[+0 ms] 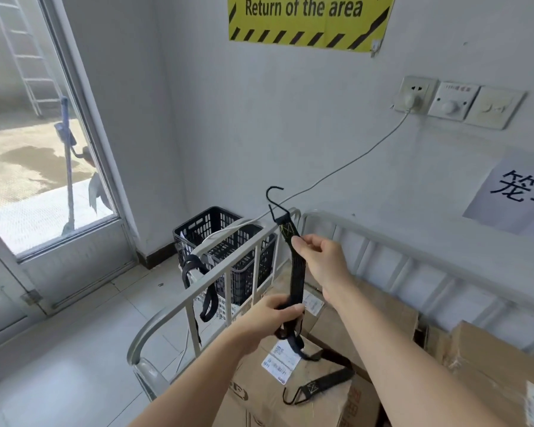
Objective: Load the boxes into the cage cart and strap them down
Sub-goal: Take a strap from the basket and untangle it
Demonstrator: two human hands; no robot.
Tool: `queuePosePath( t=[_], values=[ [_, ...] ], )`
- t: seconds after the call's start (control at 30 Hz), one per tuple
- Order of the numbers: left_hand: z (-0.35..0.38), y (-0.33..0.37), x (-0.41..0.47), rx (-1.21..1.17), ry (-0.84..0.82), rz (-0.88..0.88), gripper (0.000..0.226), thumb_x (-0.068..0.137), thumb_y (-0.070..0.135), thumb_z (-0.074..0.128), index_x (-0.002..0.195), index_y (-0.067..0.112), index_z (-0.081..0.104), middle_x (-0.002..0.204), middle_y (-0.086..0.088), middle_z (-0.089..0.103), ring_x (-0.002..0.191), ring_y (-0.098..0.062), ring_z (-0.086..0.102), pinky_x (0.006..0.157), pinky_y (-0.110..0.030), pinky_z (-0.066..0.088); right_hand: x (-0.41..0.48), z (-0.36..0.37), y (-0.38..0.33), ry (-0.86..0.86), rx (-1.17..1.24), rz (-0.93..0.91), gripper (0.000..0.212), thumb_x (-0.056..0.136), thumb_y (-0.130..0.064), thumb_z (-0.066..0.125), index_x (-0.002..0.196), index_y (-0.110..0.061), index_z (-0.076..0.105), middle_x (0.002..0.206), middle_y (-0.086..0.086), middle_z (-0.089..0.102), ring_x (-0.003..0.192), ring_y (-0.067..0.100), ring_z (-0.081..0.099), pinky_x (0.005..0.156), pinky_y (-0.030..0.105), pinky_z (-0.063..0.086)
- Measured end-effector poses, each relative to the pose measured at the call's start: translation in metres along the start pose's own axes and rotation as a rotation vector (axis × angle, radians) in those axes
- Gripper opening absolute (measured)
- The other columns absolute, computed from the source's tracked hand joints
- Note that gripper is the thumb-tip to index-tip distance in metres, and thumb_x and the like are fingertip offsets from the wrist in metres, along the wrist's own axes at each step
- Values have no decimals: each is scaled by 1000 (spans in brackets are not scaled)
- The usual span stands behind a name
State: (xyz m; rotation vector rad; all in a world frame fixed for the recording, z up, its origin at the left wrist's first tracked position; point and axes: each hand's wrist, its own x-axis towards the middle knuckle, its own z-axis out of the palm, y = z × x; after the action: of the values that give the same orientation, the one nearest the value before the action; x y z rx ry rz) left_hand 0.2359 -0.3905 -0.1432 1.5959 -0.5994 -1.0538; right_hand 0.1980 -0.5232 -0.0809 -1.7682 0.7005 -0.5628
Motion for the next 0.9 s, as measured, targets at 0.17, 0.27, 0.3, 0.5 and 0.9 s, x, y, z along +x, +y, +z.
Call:
queuePosePath(
  t=[0.17, 0.27, 0.3, 0.5, 0.9],
  values=[
    [-10, 1, 6, 222, -174, -131, 38, 99, 38, 51, 136, 32, 46, 128, 8, 56, 117, -14, 55, 97, -30, 43, 7, 10, 1, -204, 255, 44, 18, 102, -19, 49, 89, -9, 57, 72, 8, 64, 67, 21, 61, 70, 34, 52],
    [-25, -2, 18, 159, 172, -90, 36, 98, 25, 49, 133, 28, 56, 120, 2, 62, 107, -15, 59, 96, -33, 47, 7, 19, 5, -287, 251, 75, 15, 102, -15, 48, 93, -9, 57, 63, 4, 55, 53, 15, 48, 53, 23, 44],
    [-32, -3, 20, 12, 276, -81, 35, 97, 19, 47, 128, 25, 61, 116, 0, 65, 104, -14, 60, 94, -34, 48, 8, 24, 9, -306, 246, 93, 14, 102, -13, 47, 96, -9, 59, 62, 3, 53, 52, 14, 46, 52, 21, 42],
    [-65, -17, 28, -600, 265, 107, 40, 91, 22, 36, 113, 8, 66, 121, -6, 65, 111, -19, 56, 99, -43, 33, 8, 60, 41, -400, 156, 207, 21, 101, -4, 47, 97, -15, 64, 65, 2, 56, 53, 8, 51, 47, 19, 44],
    [-79, -62, 42, -807, 697, -149, 19, 102, 9, 43, 92, -1, 55, 92, -19, 70, 78, -28, 65, 75, -36, 54, 10, 99, 86, -628, -231, 332, 16, 97, -25, 58, 83, -17, 60, 68, 5, 66, 55, 15, 60, 62, 27, 52]
  ],
)
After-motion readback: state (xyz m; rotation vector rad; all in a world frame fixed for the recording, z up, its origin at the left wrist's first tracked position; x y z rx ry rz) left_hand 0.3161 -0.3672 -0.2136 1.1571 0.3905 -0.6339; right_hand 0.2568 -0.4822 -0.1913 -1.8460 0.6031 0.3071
